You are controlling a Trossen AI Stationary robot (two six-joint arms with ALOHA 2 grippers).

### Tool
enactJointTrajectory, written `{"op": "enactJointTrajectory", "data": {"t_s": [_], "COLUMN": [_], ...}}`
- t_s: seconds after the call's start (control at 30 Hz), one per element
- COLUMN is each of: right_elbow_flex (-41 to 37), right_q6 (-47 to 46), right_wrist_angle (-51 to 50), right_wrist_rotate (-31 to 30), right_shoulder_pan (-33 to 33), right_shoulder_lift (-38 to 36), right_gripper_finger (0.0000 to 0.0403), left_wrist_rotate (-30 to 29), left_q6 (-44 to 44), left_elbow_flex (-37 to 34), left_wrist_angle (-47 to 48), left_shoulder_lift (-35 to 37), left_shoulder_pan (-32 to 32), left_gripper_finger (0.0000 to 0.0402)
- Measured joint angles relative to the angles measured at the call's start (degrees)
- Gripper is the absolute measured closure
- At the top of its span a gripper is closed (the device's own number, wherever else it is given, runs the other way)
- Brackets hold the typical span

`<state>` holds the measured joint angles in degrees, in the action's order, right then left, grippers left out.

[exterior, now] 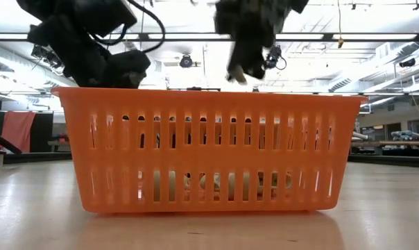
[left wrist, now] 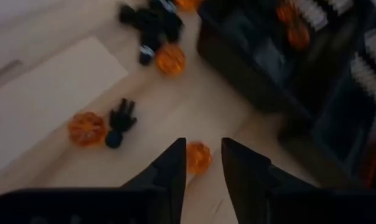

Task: Sort Halloween decoration
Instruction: Put the white skull toy into the orange bin

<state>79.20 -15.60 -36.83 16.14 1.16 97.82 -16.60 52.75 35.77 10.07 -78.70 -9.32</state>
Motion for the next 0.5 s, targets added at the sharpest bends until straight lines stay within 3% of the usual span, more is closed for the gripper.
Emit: {"op": "enactJointTrajectory", "data": {"t_s": [0.23,0.5], "right_elbow_flex": [-0.6,-7.2], "right_q6": [-7.0,-5.8], "right_wrist_angle": [12.6,18.6], "right_wrist_rotate": [-0.3,-4.4], "right_shoulder_pan": [-10.2,-18.8], "right_shoulder_lift": [0.5,0.5], "right_gripper_finger": [0.0311,0.0311], "left_wrist_rotate": [8.9,9.9], "left_q6": [-10.9,-15.5], "left_elbow_flex": [0.0,0.0], "left_wrist_angle": [0.1,0.1], "left_shoulder_lift": [0.0,2.1], "left_shoulder_pan": [4.3,5.3], "left_gripper_finger": [0.0292,0.0292]}}
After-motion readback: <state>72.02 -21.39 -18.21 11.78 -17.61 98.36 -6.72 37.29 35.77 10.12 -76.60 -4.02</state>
